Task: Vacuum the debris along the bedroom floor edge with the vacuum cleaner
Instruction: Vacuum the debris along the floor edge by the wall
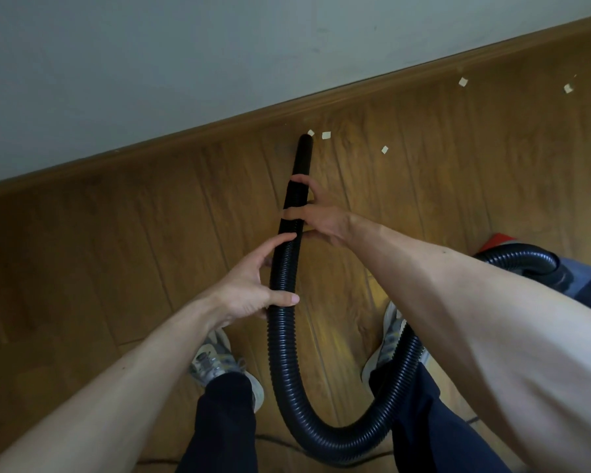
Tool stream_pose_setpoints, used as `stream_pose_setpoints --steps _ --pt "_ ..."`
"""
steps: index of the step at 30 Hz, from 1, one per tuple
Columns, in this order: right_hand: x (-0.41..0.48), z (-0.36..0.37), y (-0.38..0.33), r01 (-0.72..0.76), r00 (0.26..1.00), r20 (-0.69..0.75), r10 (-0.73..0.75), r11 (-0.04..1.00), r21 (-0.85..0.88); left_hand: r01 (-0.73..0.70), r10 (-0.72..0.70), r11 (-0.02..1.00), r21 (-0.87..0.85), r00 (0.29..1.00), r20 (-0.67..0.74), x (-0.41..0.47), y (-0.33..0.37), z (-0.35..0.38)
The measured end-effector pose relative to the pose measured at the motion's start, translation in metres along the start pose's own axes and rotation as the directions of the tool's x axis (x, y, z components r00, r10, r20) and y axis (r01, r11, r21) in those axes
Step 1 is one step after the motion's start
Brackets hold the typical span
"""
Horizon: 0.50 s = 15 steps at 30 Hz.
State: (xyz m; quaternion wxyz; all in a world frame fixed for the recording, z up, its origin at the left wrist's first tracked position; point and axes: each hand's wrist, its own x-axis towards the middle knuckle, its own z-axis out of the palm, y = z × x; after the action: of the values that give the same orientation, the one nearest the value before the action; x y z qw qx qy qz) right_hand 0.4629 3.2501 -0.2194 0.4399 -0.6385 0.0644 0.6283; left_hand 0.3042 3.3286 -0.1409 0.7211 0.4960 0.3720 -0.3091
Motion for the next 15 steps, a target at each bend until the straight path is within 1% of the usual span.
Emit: stream_pose_setpoints --steps 2,7,11,15 --pt "0.001 -0.007 0.001 0.013 1.0 -0.005 -0.013 1.0 -0.009 -0.012 0.012 1.0 0.01 1.0 0.0 0.003 0.004 0.006" --pt "0.003 -0.023 -0.004 0.031 0.999 0.011 -0.031 0.999 0.034 -0.065 0.066 0.998 0.016 0.997 -0.037 0.004 0.004 0.015" --pt "0.0 -0.027 -0.002 0.026 0.999 0.034 -0.028 0.998 0.048 -0.039 0.04 0.997 0.067 0.999 -0.016 0.002 0.004 0.014" --pt "-0.006 -0.033 0.004 0.021 1.0 0.013 -0.022 0.997 0.077 -0.011 0.011 0.991 0.136 1.0 0.001 0.004 0.011 0.018"
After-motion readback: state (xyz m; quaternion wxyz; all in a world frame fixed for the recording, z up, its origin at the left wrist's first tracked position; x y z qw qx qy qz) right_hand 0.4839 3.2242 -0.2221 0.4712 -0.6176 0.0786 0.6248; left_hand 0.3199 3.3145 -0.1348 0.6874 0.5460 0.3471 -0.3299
